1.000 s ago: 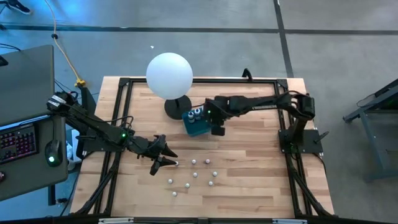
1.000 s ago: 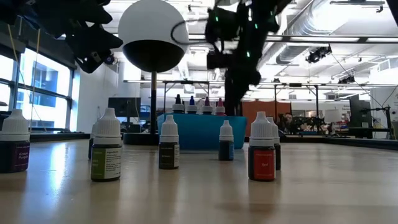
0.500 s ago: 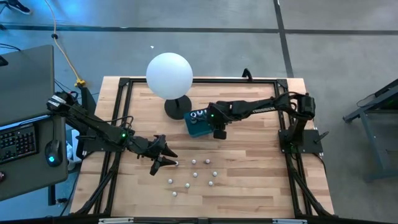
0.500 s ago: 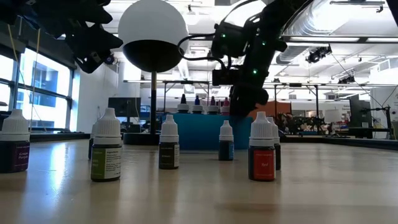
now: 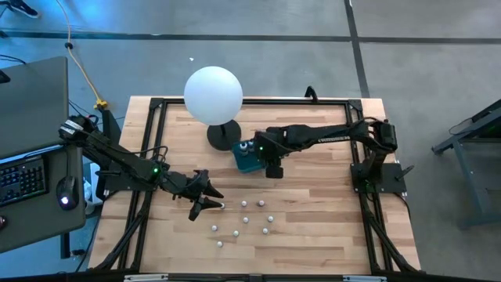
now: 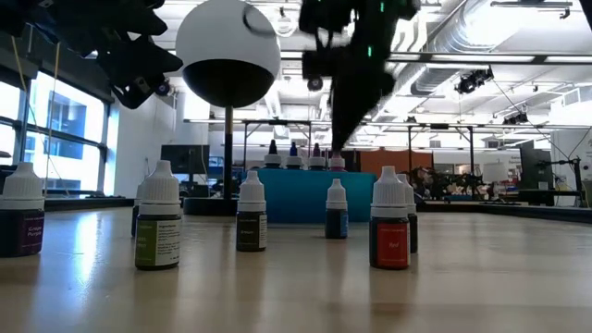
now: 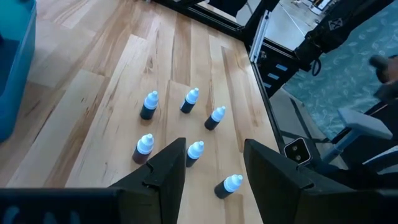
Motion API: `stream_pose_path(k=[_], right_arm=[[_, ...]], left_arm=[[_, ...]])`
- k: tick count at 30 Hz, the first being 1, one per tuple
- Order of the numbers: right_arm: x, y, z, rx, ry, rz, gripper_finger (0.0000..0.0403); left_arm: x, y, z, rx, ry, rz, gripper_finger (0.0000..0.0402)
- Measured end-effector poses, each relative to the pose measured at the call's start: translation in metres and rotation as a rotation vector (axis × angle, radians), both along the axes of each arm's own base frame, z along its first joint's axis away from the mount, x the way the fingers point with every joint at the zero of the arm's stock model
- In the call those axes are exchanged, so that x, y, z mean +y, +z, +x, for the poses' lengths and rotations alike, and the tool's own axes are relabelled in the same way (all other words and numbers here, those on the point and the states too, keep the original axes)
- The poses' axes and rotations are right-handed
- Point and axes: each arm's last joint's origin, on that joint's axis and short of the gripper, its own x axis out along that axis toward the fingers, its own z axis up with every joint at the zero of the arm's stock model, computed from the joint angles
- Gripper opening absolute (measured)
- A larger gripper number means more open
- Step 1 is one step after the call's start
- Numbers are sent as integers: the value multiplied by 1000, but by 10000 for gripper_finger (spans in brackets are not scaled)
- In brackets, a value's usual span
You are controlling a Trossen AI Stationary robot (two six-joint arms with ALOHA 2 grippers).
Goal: Pick & Place food coloring
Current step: Put the green food coloring bottle into the bin
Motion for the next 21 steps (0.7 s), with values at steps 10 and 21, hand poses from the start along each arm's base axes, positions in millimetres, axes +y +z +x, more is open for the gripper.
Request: stream_pose_path(k=[10, 21], right_arm=[[85, 62, -6, 29, 40, 70, 124], [155, -23, -51, 125, 114, 75, 100]], left_arm=[[1, -1, 0, 5, 27, 30, 161], [-5, 2, 18, 143, 15, 119, 161]])
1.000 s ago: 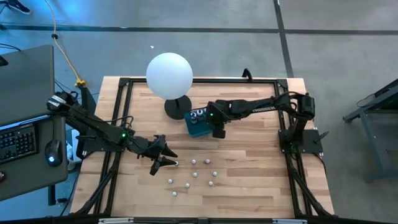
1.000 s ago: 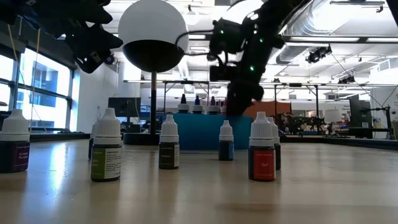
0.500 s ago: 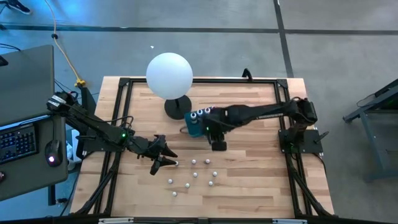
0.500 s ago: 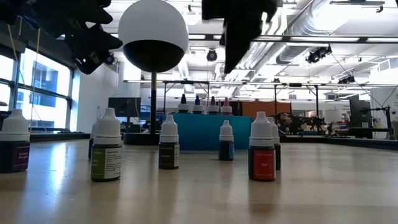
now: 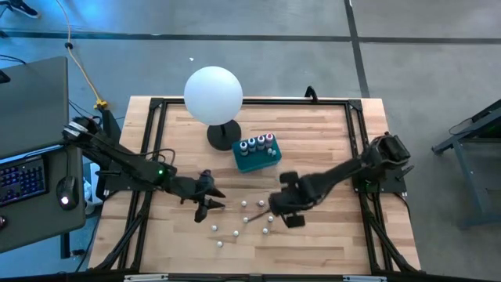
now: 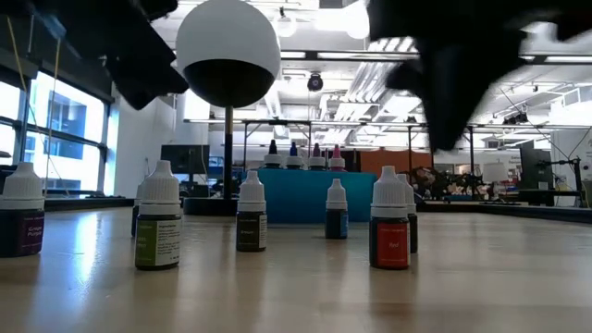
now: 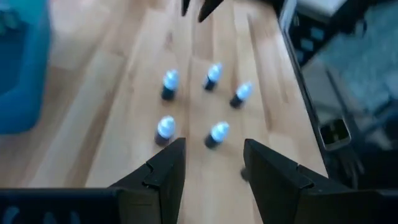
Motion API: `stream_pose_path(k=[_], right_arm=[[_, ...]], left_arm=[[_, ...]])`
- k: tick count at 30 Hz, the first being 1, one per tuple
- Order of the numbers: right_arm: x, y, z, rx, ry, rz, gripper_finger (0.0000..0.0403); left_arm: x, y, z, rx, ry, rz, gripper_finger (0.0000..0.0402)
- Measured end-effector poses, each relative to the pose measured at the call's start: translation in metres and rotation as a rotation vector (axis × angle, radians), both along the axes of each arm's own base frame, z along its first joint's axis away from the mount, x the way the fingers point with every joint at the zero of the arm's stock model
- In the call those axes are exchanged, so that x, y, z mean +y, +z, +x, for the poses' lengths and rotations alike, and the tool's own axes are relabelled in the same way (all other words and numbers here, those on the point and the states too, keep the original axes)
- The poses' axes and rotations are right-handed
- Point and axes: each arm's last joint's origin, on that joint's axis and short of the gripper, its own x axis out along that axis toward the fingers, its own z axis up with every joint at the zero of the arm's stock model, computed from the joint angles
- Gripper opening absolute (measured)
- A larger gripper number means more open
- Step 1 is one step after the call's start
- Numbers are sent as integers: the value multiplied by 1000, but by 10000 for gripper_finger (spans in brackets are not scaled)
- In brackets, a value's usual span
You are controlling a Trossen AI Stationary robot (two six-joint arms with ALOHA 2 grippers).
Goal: Pick & Place food coloring
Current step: Put the green food coloring bottle into the bin
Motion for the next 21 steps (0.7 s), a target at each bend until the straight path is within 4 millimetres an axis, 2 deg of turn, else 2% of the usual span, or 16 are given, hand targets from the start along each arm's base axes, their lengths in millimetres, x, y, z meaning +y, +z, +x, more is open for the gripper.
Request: stream_pose_path(k=[4, 8, 11, 17, 21], right_arm=[[8, -24, -8, -62, -55, 117, 81], [7, -33, -9, -145, -113, 145, 67], [6, -39, -10, -165, -115, 156, 59], [5, -49, -15, -154, -123, 159, 55], [4, -51, -18, -132, -170, 158, 53]], left_arm=[[3, 11, 18, 212, -5, 67, 161], [3, 22, 26, 439, -17, 152, 161], [-1, 12, 34, 534, -74, 184, 161], [-11, -11, 53, 570, -131, 147, 161], [-6, -27, 60, 635, -103, 143, 161]])
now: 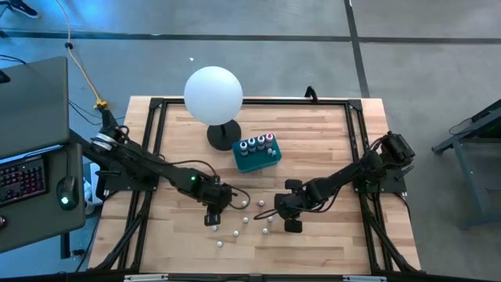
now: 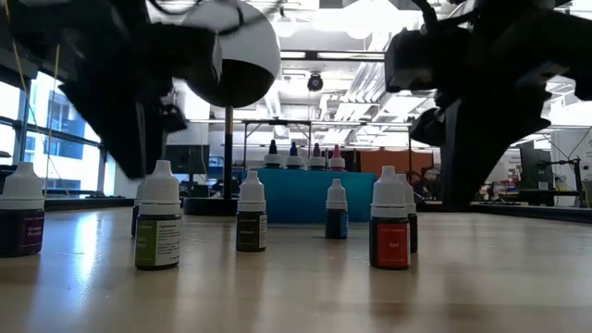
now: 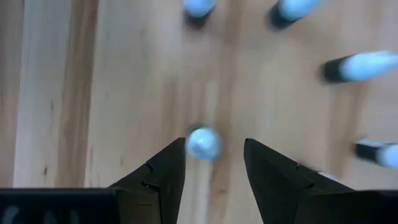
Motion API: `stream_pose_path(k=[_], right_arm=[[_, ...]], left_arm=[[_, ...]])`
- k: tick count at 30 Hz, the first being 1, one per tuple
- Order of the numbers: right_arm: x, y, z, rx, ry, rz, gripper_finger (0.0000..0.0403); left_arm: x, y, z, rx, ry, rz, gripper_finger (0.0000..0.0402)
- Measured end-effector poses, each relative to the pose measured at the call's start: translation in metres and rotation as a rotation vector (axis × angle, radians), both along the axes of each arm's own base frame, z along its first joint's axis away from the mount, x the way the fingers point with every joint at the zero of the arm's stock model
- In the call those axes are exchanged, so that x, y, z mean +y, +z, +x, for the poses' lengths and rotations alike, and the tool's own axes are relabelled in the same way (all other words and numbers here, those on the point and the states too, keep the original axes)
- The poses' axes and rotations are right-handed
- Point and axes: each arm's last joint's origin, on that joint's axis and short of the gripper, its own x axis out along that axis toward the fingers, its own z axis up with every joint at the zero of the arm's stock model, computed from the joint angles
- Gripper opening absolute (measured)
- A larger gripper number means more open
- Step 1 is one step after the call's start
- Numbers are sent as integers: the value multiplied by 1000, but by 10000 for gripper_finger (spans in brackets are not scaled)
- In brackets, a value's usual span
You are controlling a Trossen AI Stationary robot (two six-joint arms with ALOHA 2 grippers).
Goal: Pick & Place food coloring
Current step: Put the green food coloring bottle into the bin
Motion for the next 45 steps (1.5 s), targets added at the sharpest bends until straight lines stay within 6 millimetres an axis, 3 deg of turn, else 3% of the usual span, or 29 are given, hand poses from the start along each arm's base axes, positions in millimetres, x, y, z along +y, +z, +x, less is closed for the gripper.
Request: stream_pose_path(k=[8, 32, 40, 45], right_arm=[[2, -1, -4, 11, -4, -49, 47], [14, -3, -15, 90, -14, 3, 46], [16, -3, -16, 89, -8, 0, 46], [16, -3, -16, 88, -9, -1, 46]], left_arm=[[11, -4, 6, 9, 53, -8, 161], [10, -5, 6, 23, 80, -31, 161], [6, -35, 12, 130, 80, -40, 161], [6, -39, 14, 133, 83, -32, 161]])
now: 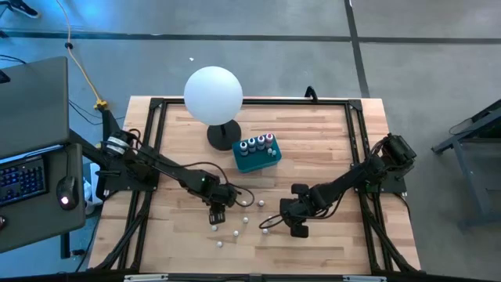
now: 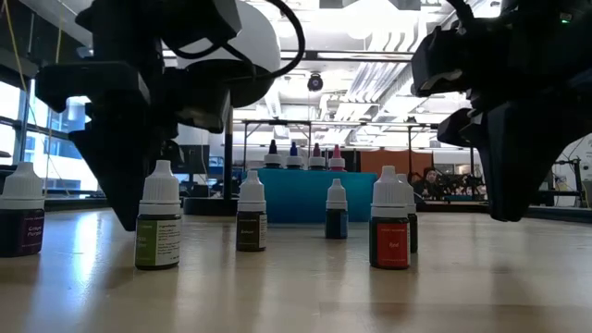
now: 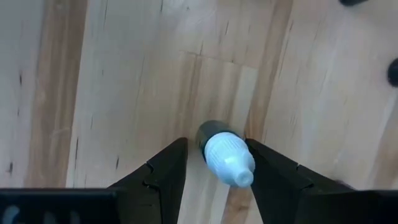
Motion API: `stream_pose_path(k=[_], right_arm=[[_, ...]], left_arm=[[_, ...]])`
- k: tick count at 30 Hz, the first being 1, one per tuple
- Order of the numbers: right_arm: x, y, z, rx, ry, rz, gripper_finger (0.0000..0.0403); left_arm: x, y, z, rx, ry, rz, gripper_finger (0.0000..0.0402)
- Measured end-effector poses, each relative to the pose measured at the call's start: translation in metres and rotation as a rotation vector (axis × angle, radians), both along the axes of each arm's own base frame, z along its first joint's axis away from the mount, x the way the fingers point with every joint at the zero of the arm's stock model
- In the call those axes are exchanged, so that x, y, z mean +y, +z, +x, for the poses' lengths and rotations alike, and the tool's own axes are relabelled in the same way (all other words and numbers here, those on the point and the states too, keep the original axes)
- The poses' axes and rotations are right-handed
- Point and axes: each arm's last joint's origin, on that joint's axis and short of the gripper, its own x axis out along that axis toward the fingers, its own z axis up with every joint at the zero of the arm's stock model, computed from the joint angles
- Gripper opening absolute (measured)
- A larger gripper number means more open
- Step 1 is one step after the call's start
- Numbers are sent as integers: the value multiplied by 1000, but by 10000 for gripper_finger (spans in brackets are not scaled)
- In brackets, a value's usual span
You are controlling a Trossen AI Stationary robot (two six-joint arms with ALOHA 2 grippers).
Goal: Pick & Place food coloring
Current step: Put the green food coloring bottle into the bin
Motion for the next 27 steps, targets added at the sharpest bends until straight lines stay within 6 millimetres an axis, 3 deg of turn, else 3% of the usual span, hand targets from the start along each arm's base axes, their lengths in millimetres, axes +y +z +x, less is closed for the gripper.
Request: stream_pose_path(k=[8, 17, 21, 27], right_arm=[[0, 0, 0, 0, 0, 0, 46], [0, 0, 0, 4, 2, 6, 46], [0, 0, 0, 7, 5, 12, 46], [0, 0, 0, 6, 4, 11, 46]], left_arm=[[0, -1, 1, -14, 9, 12, 157], [0, 1, 4, -35, 36, 18, 95], [-3, 17, 14, -62, 32, 9, 75], [8, 63, 40, -142, 68, 22, 74]])
